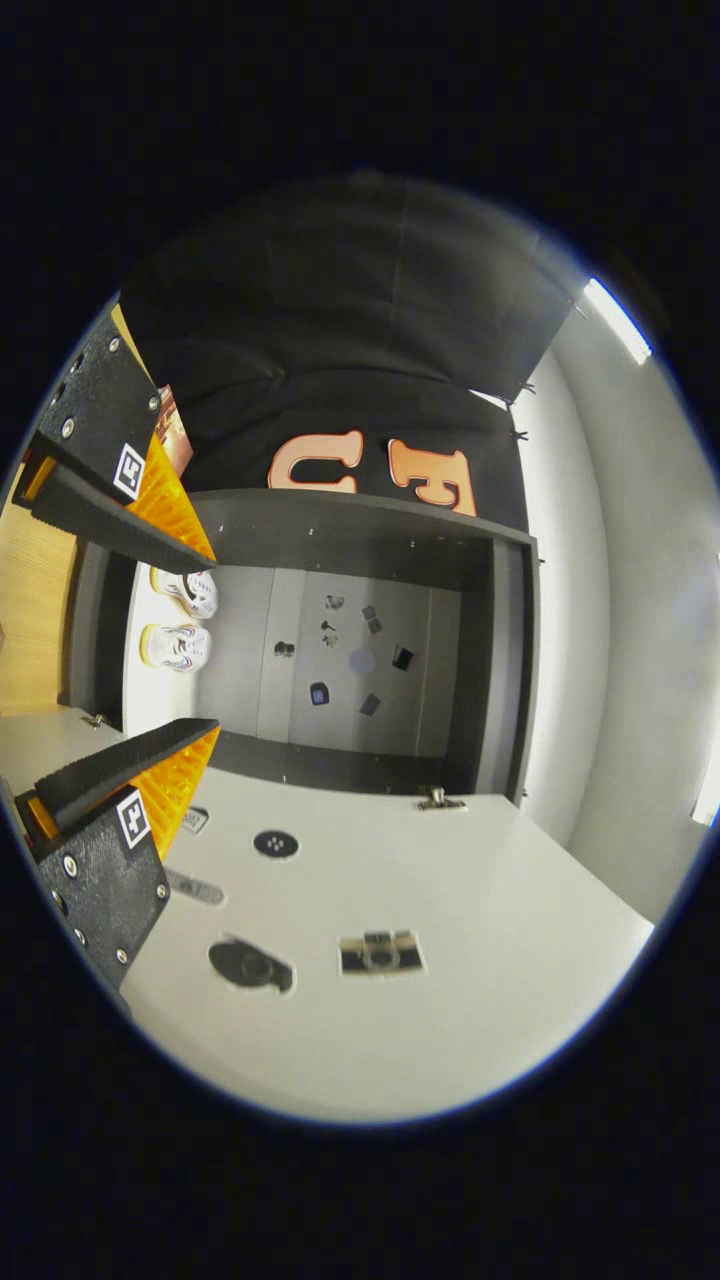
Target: Open the shoe cabinet door, grab the shoes and put them into the shoe cabinet, then close the shoe cabinet door.
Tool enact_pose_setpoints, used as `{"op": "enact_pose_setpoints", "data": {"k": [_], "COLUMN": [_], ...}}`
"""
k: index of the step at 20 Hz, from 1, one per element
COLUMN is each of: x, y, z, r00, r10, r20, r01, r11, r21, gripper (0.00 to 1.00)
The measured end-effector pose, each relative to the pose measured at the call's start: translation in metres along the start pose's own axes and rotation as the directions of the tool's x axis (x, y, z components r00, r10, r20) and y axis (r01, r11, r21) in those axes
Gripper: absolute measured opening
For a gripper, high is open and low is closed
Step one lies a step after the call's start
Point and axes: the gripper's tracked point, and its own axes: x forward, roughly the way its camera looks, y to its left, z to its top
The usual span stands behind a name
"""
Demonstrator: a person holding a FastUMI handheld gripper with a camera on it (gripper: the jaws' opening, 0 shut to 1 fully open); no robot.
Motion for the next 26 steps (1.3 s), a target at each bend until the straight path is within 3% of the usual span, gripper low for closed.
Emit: {"op": "enact_pose_setpoints", "data": {"k": [7,10,18,23,26], "x": [-0.097,-0.13,-0.147,-0.12,-0.108], "y": [-0.083,-0.095,-0.202,-0.224,-0.219], "z": [-0.006,-0.012,-0.031,-0.059,-0.07], "r00": [0.989,0.991,0.945,0.956,0.972], "r10": [-0.144,-0.127,-0.326,-0.292,-0.23], "r20": [0.037,0.032,0.029,-0.016,-0.039], "r01": [0.143,0.124,0.326,0.293,0.232], "r11": [0.989,0.989,0.945,0.955,0.97], "r21": [0.037,0.076,0.012,0.056,0.077], "gripper": [0.9,0.89,0.91,0.91,0.91]}}
